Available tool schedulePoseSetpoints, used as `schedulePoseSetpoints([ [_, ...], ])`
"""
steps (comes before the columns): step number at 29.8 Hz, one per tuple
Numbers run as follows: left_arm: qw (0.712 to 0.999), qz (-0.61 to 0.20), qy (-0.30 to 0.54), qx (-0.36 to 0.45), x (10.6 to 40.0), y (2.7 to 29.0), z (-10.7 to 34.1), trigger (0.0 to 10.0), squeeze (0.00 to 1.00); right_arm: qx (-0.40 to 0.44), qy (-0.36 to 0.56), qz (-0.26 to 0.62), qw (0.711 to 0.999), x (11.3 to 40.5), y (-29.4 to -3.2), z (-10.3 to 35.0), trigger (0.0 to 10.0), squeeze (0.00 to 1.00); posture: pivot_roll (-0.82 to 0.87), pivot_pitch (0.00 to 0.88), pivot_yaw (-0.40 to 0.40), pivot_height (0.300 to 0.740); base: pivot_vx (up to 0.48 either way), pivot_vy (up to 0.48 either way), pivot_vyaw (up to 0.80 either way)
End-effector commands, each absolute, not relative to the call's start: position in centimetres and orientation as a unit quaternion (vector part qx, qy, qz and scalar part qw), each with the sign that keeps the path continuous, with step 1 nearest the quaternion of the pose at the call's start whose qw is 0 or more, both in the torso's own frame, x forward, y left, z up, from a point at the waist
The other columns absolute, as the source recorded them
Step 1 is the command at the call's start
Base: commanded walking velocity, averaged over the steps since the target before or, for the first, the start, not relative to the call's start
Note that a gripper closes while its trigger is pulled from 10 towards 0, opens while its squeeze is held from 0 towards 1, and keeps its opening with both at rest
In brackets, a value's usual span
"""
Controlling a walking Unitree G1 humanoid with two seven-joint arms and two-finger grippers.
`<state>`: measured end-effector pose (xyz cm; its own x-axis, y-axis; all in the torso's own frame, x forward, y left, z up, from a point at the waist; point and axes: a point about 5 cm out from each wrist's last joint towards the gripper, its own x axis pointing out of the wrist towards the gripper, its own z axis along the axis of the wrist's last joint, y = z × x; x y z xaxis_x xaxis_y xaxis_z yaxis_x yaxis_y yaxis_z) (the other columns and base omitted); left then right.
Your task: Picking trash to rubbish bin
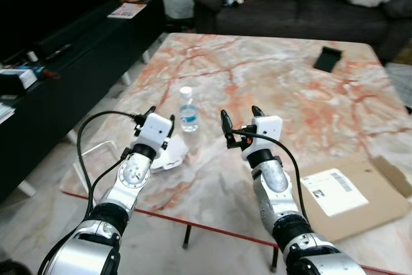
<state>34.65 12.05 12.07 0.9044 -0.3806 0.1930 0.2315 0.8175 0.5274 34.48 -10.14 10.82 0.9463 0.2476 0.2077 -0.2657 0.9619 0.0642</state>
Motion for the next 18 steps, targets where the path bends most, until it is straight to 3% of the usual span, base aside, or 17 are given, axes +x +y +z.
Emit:
schedulePoseSetpoints([
  [1, 0.926, -0.197, -0.159, 0.279, 34.1, 11.2, 11.9, 10.0, 0.0, 0.048, -0.103, 0.128, 0.985, 34.6, -10.2, 11.1, 10.0, 0.0, -0.05, 0.0, 0.04, 0.74, 0.0, 0.0, 0.0],
  [12, 0.879, -0.27, -0.139, 0.367, 33.2, 10.4, 11.0, 10.0, 0.0, 0.05, -0.102, 0.128, 0.985, 34.5, -10.1, 11.0, 10.0, 0.0, -0.05, 0.0, 0.043, 0.74, 0.0, 0.0, 0.0],
  [18, 0.873, -0.236, -0.069, 0.422, 34.1, 11.6, 9.7, 10.0, 0.0, 0.051, -0.099, 0.13, 0.985, 34.5, -10.0, 10.8, 10.0, 0.0, -0.06, 0.0, 0.043, 0.74, 0.0, 0.0, 0.0],
])
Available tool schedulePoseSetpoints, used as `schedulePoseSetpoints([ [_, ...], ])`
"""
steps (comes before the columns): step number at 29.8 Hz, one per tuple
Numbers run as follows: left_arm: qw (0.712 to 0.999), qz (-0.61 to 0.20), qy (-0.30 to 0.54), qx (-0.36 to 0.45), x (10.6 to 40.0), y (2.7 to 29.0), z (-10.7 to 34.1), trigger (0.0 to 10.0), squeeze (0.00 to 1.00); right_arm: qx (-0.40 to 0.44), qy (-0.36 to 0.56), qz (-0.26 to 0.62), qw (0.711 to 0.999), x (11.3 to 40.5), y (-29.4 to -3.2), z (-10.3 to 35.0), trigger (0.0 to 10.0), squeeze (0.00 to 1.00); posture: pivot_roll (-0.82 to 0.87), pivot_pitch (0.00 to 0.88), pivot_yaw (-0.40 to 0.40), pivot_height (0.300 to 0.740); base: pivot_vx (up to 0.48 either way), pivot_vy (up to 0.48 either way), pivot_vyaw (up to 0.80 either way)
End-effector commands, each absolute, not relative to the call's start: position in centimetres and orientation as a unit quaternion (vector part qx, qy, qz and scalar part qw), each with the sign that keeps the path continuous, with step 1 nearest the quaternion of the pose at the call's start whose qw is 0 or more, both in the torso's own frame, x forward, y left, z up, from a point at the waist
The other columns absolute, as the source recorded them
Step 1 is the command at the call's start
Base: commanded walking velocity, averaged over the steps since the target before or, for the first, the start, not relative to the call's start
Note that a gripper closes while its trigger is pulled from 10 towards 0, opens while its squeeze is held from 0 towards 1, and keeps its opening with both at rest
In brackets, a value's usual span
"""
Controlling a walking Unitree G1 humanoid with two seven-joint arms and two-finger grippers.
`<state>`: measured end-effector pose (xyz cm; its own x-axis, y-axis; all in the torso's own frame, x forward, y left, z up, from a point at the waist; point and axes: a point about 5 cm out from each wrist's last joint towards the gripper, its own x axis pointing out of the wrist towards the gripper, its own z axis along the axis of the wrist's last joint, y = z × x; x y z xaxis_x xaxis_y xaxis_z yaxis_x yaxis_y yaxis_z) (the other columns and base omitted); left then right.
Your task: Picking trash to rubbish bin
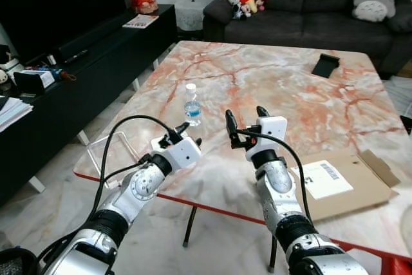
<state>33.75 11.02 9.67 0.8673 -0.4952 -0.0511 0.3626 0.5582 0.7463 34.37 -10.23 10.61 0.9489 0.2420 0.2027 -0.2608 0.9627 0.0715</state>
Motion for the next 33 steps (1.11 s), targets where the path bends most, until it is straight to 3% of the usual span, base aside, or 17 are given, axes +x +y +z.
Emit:
schedulePoseSetpoints([
  [1, 0.872, -0.206, -0.033, 0.442, 34.6, 12.5, 9.1, 10.0, 0.0, 0.052, -0.099, 0.13, 0.985, 34.5, -10.0, 10.8, 10.0, 0.0, -0.06, 0.0, 0.044, 0.74, 0.0, 0.0, 0.0],
  [9, 0.864, -0.176, 0.004, 0.472, 35.4, 13.6, 9.0, 10.0, 0.0, 0.048, -0.094, 0.13, 0.986, 34.3, -10.2, 10.5, 10.0, 0.0, -0.06, 0.0, 0.045, 0.74, 0.0, 0.0, 0.0],
  [24, 0.869, -0.15, 0.008, 0.472, 36.4, 12.9, 9.6, 10.0, 0.0, 0.048, -0.095, 0.129, 0.986, 34.2, -10.1, 10.4, 10.0, 0.0, -0.08, 0.0, 0.054, 0.74, 0.0, 0.0, 0.0],
  [33, 0.894, -0.102, -0.019, 0.435, 37.1, 13.1, 11.0, 10.0, 0.0, 0.046, -0.097, 0.126, 0.986, 34.0, -10.3, 10.3, 10.0, 0.0, -0.09, 0.0, 0.059, 0.74, 0.0, 0.0, 0.0],
])
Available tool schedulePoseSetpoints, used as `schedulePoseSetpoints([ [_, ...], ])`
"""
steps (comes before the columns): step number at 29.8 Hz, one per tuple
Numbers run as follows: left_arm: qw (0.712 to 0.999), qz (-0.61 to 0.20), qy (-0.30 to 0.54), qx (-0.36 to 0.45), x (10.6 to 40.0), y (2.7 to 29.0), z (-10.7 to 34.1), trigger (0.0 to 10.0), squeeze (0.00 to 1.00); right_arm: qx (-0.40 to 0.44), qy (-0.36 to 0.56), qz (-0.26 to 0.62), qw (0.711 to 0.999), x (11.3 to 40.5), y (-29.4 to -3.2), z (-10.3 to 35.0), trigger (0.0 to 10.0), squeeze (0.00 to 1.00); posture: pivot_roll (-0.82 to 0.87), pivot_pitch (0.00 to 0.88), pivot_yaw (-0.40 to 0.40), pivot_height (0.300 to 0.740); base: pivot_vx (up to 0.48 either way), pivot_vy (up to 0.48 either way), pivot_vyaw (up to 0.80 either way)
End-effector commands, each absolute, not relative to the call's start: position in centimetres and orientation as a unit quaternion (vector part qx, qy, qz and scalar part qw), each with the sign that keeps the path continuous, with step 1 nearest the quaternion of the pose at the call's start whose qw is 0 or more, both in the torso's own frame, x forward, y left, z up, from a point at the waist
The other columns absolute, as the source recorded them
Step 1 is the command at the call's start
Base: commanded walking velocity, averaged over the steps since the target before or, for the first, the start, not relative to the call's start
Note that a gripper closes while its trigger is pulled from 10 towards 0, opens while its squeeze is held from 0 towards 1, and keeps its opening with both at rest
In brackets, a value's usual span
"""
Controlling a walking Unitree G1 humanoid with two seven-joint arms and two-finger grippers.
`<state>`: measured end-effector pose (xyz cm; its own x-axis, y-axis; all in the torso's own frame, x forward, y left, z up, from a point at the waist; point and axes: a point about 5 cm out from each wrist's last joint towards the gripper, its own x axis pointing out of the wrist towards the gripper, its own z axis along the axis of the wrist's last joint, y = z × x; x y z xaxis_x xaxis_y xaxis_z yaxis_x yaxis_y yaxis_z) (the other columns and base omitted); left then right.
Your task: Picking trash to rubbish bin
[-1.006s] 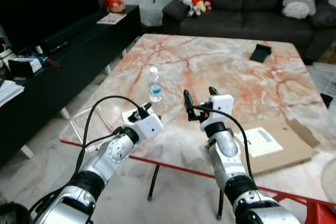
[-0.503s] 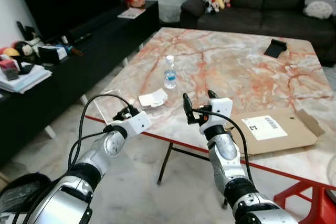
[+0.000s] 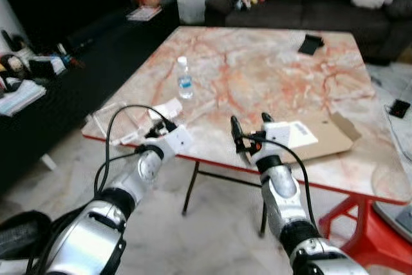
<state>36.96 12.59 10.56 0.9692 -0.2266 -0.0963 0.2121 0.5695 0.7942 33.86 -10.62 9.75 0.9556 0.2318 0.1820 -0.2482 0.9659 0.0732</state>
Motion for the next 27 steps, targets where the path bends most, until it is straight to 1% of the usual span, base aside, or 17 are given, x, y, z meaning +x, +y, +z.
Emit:
schedulePoseSetpoints([
  [1, 0.899, -0.094, -0.021, 0.428, 37.1, 13.3, 11.0, 10.0, 0.0, 0.046, -0.097, 0.126, 0.986, 34.0, -10.3, 10.3, 10.0, 0.0, -0.09, 0.0, 0.059, 0.74, 0.0, 0.0, 0.0],
  [2, 0.907, -0.074, -0.027, 0.414, 37.1, 13.6, 11.2, 10.0, 0.0, 0.045, -0.097, 0.127, 0.986, 33.9, -10.2, 10.2, 10.0, 0.0, -0.09, 0.0, 0.059, 0.74, 0.0, 0.0, 0.0],
  [8, 0.917, -0.034, -0.039, 0.394, 37.1, 14.4, 11.6, 10.0, 0.0, 0.034, -0.103, 0.136, 0.985, 34.0, -10.0, 10.4, 10.0, 0.0, -0.08, 0.0, 0.051, 0.74, 0.0, 0.0, 0.0],
  [10, 0.92, -0.012, -0.04, 0.389, 37.1, 14.9, 11.8, 10.0, 0.0, 0.032, -0.106, 0.139, 0.984, 34.0, -9.9, 10.6, 10.0, 0.0, -0.08, 0.0, 0.047, 0.74, 0.0, 0.0, 0.73],
  [13, 0.922, -0.004, -0.037, 0.386, 37.2, 15.2, 11.9, 10.0, 0.0, 0.036, -0.104, 0.138, 0.984, 34.1, -9.9, 10.6, 10.0, 0.0, -0.08, 0.0, 0.046, 0.74, 0.0, 0.0, 0.79],
  [27, 0.923, 0.003, -0.04, 0.384, 37.3, 15.2, 12.1, 10.0, 0.0, 0.032, -0.103, 0.134, 0.985, 34.3, -10.0, 10.8, 10.0, 0.0, -0.08, 0.0, 0.044, 0.74, 0.0, 0.0, 0.0],
])
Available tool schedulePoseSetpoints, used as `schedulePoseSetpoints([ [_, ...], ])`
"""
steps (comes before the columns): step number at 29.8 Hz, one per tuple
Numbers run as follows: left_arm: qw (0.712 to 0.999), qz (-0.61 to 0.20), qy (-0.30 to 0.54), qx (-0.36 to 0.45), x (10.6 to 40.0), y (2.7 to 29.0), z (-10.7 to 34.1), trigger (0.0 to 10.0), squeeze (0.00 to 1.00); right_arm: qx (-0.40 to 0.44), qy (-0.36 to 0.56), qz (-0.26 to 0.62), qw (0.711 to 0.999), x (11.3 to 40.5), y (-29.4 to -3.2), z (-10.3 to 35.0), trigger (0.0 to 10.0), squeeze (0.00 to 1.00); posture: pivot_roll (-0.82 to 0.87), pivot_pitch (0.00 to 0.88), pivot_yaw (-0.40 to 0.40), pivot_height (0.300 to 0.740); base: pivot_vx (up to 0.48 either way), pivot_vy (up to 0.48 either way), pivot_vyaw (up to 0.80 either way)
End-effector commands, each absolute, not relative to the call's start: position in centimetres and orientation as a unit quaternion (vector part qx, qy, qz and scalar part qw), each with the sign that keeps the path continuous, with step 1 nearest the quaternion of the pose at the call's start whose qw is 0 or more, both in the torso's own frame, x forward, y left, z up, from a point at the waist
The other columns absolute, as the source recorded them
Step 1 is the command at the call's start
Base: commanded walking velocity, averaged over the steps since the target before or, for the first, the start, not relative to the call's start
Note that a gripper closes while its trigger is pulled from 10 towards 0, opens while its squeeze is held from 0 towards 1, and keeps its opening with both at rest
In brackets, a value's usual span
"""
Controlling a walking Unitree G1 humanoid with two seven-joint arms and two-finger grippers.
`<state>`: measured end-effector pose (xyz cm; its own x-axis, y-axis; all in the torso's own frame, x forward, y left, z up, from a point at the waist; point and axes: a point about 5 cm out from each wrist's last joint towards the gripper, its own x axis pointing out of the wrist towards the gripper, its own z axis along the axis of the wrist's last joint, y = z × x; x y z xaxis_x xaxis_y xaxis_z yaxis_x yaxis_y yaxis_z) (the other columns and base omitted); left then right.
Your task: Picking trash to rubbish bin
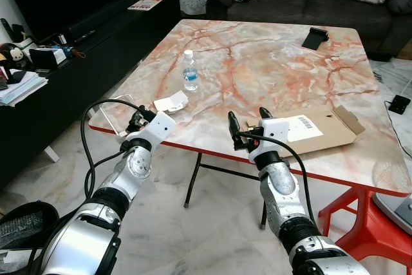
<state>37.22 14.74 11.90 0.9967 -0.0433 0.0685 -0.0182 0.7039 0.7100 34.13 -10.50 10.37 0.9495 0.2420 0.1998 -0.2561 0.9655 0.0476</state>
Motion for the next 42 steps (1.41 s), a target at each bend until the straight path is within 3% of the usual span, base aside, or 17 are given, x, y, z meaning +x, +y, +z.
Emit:
schedulePoseSetpoints([
  [1, 0.923, 0.003, -0.04, 0.384, 37.33, 15.22, 12.1, 10.0, 0.0, 0.031, -0.103, 0.134, 0.985, 34.32, -9.99, 10.82, 10.0, 0.0, -0.07, 0.0, 0.044, 0.74, 0.0, 0.0, 0.41],
  [42, 0.922, 0.005, -0.041, 0.385, 37.33, 15.6, 12.2, 10.0, 0.0, 0.033, -0.09, 0.139, 0.986, 34.5, -9.75, 10.7, 10.0, 0.0, -0.07, 0.0, 0.04, 0.74, 0.275, 0.0, 0.03],
])
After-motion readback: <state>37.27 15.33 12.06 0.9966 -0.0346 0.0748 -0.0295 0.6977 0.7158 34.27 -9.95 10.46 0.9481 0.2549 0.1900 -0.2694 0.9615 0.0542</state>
